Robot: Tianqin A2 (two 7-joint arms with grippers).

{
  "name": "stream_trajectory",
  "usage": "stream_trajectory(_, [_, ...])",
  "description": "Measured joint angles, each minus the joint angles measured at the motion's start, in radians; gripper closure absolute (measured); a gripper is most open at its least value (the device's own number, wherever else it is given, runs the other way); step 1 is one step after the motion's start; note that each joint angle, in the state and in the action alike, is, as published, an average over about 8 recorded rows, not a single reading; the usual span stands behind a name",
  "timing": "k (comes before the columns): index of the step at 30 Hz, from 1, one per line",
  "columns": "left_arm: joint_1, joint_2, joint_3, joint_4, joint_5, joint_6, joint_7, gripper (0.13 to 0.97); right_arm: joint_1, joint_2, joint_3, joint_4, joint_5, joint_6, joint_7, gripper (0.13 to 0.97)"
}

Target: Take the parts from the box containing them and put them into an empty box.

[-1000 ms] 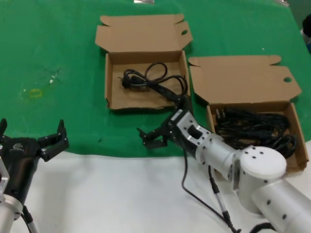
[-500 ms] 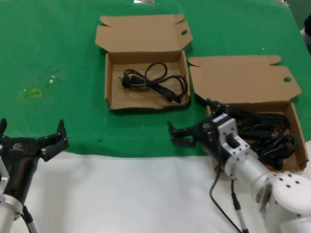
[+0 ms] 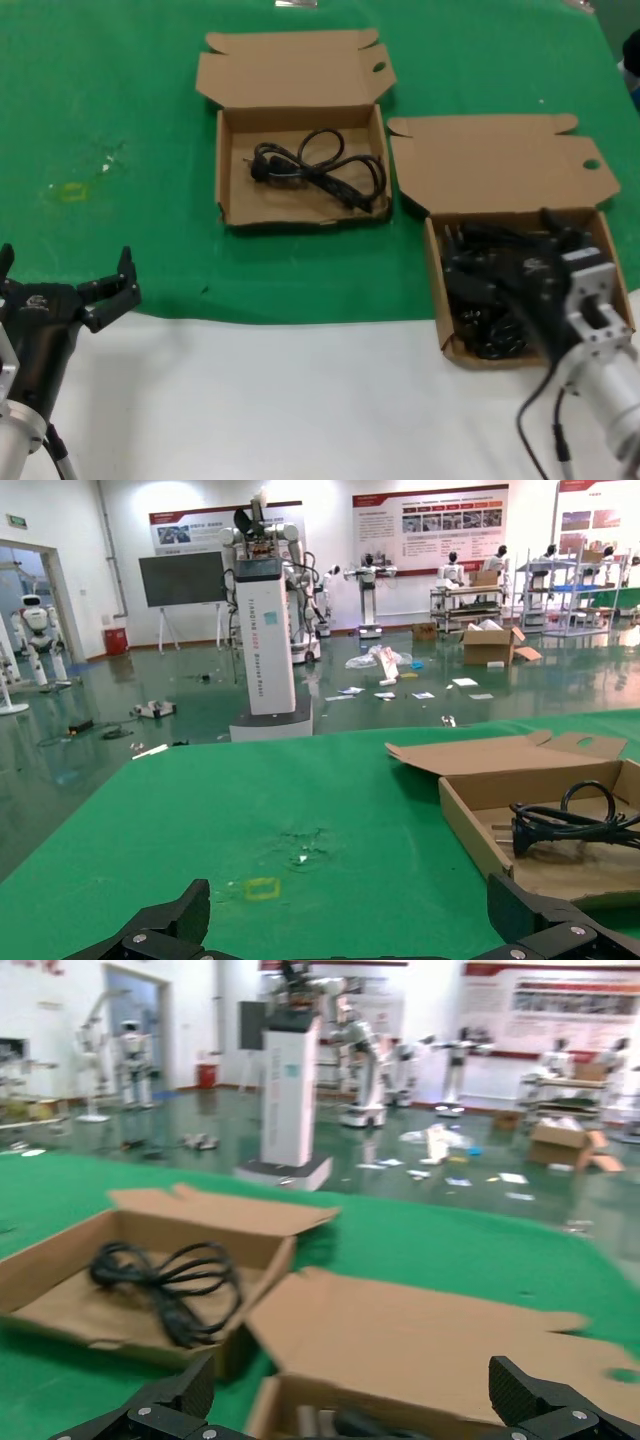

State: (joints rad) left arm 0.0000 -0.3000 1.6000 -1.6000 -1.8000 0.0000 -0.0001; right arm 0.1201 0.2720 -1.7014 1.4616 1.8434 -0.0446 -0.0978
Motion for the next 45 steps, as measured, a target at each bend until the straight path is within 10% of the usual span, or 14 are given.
stream_trajectory(45, [0.000,0.000,0.000,0.000,0.000,0.000,0.000,0.132,-0.077,0.018,0.065,0.089,-0.028,0.029,0.063,0.129])
